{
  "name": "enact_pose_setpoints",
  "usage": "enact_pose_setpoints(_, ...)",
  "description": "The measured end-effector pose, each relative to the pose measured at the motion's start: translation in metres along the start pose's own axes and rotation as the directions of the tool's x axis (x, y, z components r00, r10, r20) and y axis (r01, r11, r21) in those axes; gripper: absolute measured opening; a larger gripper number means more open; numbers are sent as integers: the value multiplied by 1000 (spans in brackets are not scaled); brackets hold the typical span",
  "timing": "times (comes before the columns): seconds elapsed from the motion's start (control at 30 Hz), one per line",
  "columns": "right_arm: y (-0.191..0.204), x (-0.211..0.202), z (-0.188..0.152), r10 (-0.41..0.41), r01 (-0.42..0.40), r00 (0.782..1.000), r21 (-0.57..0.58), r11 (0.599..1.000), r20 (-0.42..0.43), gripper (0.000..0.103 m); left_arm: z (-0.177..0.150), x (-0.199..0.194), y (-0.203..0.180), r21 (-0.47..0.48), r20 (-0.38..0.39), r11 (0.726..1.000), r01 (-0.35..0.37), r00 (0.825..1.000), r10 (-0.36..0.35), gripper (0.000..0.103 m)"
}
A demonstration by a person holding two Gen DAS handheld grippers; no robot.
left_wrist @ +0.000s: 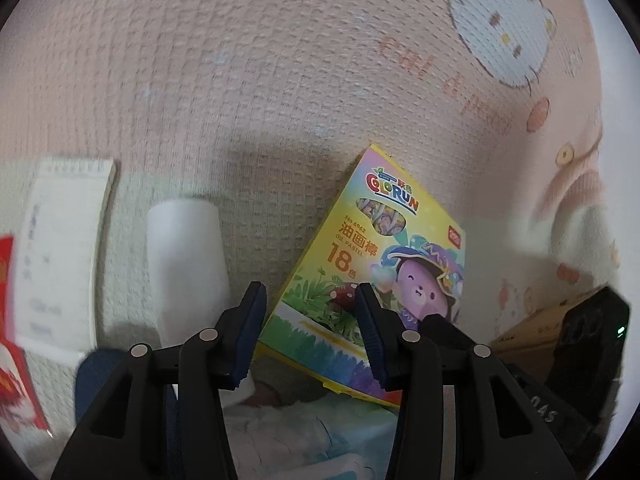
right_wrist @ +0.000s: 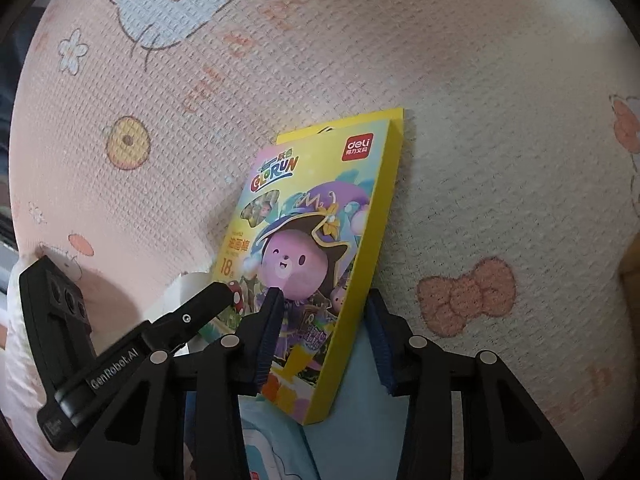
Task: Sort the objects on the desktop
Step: 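Close the right gripper on the yellow COLORUN pastel box, then lift the pastel box with the right gripper off the pile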
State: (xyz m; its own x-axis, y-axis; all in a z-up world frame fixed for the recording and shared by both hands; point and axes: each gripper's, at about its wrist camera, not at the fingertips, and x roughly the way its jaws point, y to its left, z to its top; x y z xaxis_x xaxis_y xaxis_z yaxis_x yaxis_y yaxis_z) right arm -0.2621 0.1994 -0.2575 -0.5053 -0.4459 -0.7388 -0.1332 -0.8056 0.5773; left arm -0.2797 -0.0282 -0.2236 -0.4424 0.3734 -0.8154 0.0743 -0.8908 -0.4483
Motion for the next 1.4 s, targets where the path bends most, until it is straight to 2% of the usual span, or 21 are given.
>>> enact_pose_setpoints(0.1,-3,-6,2,-6,7,1000,-20,1000,19,39,-2,-2,0,-34,-3,999,33,999,-33,49)
enact_pose_setpoints(0.23,4,-20,3,-31,37,997,-88,995,73,38,-9,-3,-12,-27,-9,999,46,999,-46,49)
enact_pose_setpoints(0.5,17,-60,7,-23,46,987,-146,988,159,33,-25,-32,-29,-43,42,992,123,992,-121,49)
enact_pose_setpoints(0.63,25,-77,-4,-19,43,987,-145,988,163,32,-37,-50,-29,-43,53,991,128,991,-126,49)
enact_pose_setpoints(0.9,46,-120,-46,19,17,983,-195,981,183,32,-82,-114,-33,2,133,993,116,984,-115,49)
enact_pose_setpoints(1.1,63,-143,-79,60,-17,983,-240,971,172,32,-123,-156,-22,-23,200,996,89,976,-83,49)
enact_pose_setpoints(1.3,68,-139,-102,89,-59,991,-286,956,95,32,-156,-168,-5,-95,230,993,65,972,-42,49)
enact_pose_setpoints(1.4,67,-129,-107,85,-66,995,-304,950,48,32,-163,-162,7,-132,209,989,68,977,-40,49)
